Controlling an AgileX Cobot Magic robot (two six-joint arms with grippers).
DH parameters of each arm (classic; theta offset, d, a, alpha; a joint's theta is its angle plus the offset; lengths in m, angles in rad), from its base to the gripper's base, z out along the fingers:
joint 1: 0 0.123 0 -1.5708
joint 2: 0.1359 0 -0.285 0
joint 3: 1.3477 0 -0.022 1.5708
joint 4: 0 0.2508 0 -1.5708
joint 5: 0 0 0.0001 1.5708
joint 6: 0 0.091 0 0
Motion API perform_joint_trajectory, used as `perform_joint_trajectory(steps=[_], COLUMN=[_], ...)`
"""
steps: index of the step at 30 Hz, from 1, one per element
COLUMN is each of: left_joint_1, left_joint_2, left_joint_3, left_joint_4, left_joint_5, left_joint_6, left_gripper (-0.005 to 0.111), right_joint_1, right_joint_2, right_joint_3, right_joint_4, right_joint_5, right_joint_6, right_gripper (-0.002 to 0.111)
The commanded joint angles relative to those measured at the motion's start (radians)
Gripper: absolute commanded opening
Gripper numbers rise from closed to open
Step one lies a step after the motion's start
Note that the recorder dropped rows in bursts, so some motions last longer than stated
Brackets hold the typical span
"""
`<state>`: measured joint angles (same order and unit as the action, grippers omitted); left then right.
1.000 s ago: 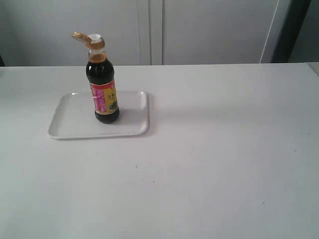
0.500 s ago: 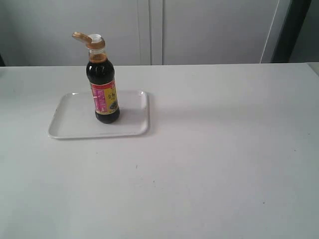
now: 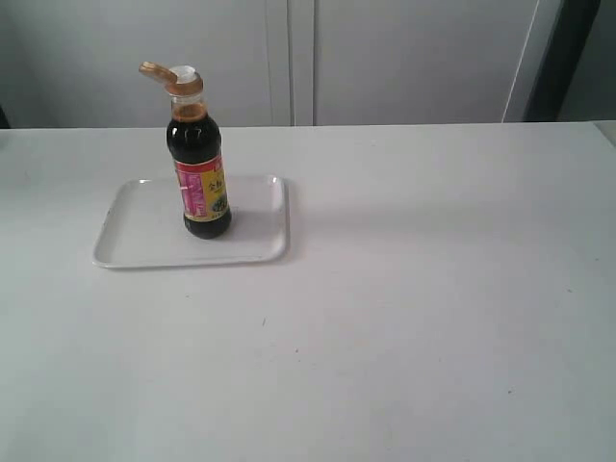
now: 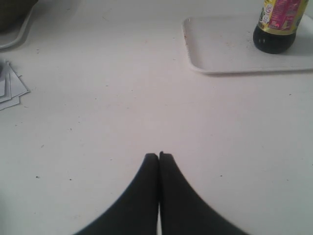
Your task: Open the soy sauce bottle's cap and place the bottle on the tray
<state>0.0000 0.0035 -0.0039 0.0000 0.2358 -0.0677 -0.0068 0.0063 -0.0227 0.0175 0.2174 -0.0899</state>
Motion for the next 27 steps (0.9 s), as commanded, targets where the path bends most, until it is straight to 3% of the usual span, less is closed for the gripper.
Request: perform_joint_trajectory(steps=[1,14,27], left_joint_1=[0.001,0.001,0.001], left_joint_2=[-0.003,-0.003,-0.003], left_joint_3=[0.004,0.004,0.004], left_joint_4=[-0.014,-0.014,-0.014], left_joint_5=[-0.005,-0.005,-0.005], left_joint_6=[-0.002,-0.002,-0.002], left_gripper=[0.0,0.0,0.0], right_joint_1=[0.0,0.0,0.0], right_joint_2=[-0.006,-0.006,-0.006], right_joint_3=[0.023,0.023,0.023], right_joint_4=[-0.01,-0.039,-0.039], right_joint_5=[0.004,0.132,0.133], right_joint_6=[0.009,0.033,0.033], right_gripper=[0.0,0.0,0.0])
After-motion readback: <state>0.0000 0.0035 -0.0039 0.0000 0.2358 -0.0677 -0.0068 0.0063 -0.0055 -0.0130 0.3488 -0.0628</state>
